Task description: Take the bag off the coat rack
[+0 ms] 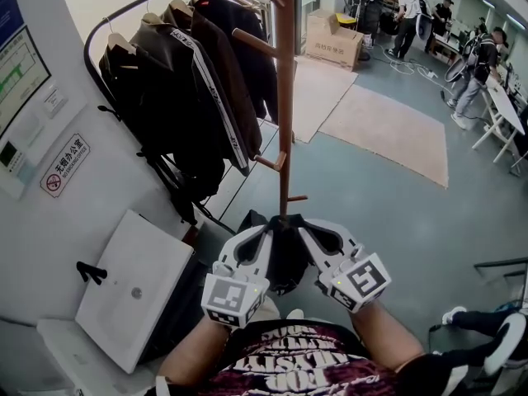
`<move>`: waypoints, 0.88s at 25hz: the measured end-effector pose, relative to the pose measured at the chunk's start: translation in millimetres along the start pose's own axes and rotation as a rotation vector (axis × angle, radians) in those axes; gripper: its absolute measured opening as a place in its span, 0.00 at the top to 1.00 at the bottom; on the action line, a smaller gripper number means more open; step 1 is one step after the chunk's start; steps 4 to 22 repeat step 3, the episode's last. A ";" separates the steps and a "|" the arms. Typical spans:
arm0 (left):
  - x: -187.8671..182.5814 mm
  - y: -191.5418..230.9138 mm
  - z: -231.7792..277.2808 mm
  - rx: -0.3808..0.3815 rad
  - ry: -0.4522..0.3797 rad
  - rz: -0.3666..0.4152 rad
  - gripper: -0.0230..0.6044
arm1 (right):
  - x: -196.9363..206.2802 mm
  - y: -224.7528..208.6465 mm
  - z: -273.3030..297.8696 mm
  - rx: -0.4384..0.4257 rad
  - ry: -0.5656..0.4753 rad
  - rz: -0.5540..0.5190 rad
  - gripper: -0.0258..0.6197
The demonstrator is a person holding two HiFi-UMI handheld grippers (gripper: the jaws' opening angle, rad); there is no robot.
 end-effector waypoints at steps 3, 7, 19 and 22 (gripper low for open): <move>-0.4 0.2 1.2 0.000 0.003 0.002 0.95 | -0.3 -1.3 0.7 -0.001 0.002 0.001 0.95; -0.4 0.2 1.2 0.000 0.003 0.002 0.95 | -0.3 -1.3 0.7 -0.001 0.002 0.001 0.95; -0.4 0.2 1.2 0.000 0.003 0.002 0.95 | -0.3 -1.3 0.7 -0.001 0.002 0.001 0.95; -0.4 0.2 1.2 0.000 0.003 0.002 0.95 | -0.3 -1.3 0.7 -0.001 0.002 0.001 0.95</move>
Point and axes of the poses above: the fingertips, and each gripper's own axes: z forward along the fingers, y to its left, x out of its underside, the point moved 1 cm from there along -z, backward along the fingers, and after that the axes turned 5 degrees about -y, right-handed, at the moved point
